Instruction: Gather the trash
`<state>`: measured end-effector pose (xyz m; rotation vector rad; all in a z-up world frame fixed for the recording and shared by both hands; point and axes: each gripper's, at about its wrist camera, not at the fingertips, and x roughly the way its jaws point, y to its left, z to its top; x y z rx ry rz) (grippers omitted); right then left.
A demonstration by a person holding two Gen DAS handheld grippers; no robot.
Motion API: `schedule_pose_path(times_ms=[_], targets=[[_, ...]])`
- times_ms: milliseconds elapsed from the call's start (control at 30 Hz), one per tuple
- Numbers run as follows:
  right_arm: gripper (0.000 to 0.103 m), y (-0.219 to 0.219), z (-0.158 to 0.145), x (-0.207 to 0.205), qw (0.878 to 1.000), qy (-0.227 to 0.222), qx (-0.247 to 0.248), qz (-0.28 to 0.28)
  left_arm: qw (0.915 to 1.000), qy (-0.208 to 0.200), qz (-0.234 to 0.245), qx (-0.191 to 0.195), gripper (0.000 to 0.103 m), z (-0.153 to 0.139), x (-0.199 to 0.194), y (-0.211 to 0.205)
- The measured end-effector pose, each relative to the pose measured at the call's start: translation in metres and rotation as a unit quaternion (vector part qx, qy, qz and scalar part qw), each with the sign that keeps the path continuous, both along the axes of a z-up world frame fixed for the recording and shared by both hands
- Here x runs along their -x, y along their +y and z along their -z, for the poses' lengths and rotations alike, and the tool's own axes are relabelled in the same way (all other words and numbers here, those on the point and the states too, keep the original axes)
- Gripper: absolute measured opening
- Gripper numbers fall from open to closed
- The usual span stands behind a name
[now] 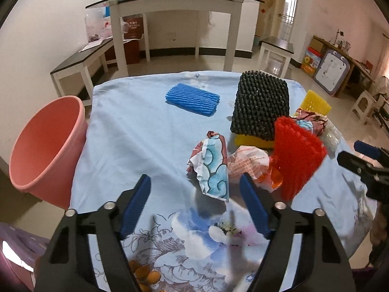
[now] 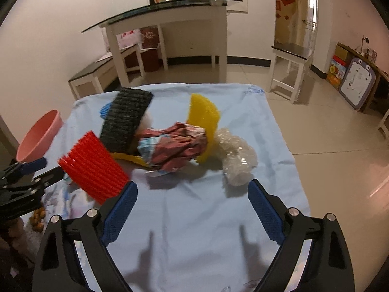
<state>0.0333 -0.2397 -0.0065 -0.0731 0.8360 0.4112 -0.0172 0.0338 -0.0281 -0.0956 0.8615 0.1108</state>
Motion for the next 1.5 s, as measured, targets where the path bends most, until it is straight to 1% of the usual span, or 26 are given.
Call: schedule_pose_path(times_ms=[133,233,300,500,733,867,1333,1500], targets=[[0.089,0.008,-0.005,0.013,1.0,-0.017,0.0,-0.011,0.9999,-0.002,-0.013,0.002,0.07,-0.001,-0.002,0.001],[0.089,0.009,-0.007,0.012,1.0,-0.018,-0.008,-0.01,0.9998,-0.002,-0.021,0.001,0.066,-0.002,-0.001,0.003],[0.088,0.01,-0.006,0.013,1.0,-0.017,-0.015,-0.008,0.9997,-0.005,-0.023,0.001,0.061,-0.003,-0.001,0.005],[0.088,0.018,-0.005,0.017,0.999,-0.015,-0.023,-0.017,0.9996,0.003,-0.029,0.002,0.061,-0.001,0.001,0.008],[0.087,0.026,-0.007,0.021,0.999,-0.023,-0.021,-0.024,0.9995,-0.002,-0.03,0.005,0.061,-0.001,0.003,0.011],[0.088,0.027,-0.007,0.022,0.999,-0.02,-0.021,-0.024,0.9994,-0.005,-0.034,0.004,0.061,-0.001,0.003,0.012],[0.087,0.033,-0.006,0.026,0.999,-0.023,-0.018,-0.032,0.9991,-0.002,-0.043,0.001,0.061,0.0,0.003,0.015],[0.088,0.034,-0.005,0.026,0.999,-0.021,-0.018,-0.031,0.9981,0.009,-0.061,0.003,0.061,0.001,0.004,0.017]])
